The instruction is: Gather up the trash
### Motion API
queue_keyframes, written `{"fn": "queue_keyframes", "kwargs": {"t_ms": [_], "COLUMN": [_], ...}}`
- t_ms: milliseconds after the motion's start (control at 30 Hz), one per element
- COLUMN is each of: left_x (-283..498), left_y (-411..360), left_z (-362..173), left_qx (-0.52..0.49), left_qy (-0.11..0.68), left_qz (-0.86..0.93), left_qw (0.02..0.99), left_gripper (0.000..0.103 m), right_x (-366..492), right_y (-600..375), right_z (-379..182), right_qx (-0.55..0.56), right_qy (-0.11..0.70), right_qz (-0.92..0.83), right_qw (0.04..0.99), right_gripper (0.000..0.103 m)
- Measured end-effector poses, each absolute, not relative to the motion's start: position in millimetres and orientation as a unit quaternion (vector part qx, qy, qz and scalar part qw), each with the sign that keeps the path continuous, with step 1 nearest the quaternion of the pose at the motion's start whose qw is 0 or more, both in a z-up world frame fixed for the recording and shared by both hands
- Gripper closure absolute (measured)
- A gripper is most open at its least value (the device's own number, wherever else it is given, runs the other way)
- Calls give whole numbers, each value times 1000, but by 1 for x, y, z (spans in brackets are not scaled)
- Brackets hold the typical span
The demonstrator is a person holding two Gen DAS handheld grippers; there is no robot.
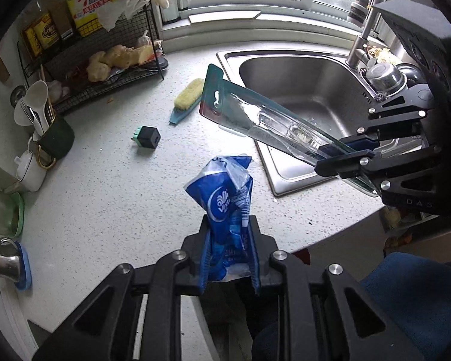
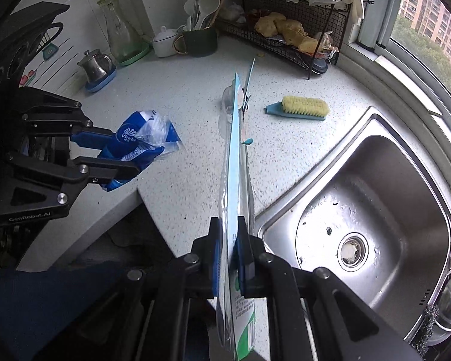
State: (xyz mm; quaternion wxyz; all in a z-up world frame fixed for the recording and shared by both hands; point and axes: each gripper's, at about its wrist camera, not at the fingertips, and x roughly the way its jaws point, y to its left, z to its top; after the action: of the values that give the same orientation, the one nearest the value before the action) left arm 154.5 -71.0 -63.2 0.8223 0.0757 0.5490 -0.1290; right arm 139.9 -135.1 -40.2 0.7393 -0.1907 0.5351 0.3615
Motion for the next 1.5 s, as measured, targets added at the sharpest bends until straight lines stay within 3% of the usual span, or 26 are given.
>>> {"fn": "queue_keyframes", "kwargs": {"t_ms": [467, 900, 1133, 1500], "left_x": [56, 6, -5, -11], "left_y": [-166, -199, -205, -212], "left_z": [-66, -93, -139, -275], "left_qx": [65, 76, 71, 47], "left_qy": [550, 578, 611, 670], "left_qz": [-128, -148, -154, -141], "left_qw": [823, 799, 773, 727], "left_gripper": [83, 83, 83, 83], "right_x": [40, -13, -26, -19], "right_y": [-215, -239, -238, -230], "right_z": [-35, -65, -110, -238], "right_qx": [-174, -154, -140, -135], "right_qy": [535, 578, 623, 692], "right_qz": [363, 360, 340, 306], "right_qw": [743, 716, 690, 640], "right_gripper": [95, 95, 95, 95]}}
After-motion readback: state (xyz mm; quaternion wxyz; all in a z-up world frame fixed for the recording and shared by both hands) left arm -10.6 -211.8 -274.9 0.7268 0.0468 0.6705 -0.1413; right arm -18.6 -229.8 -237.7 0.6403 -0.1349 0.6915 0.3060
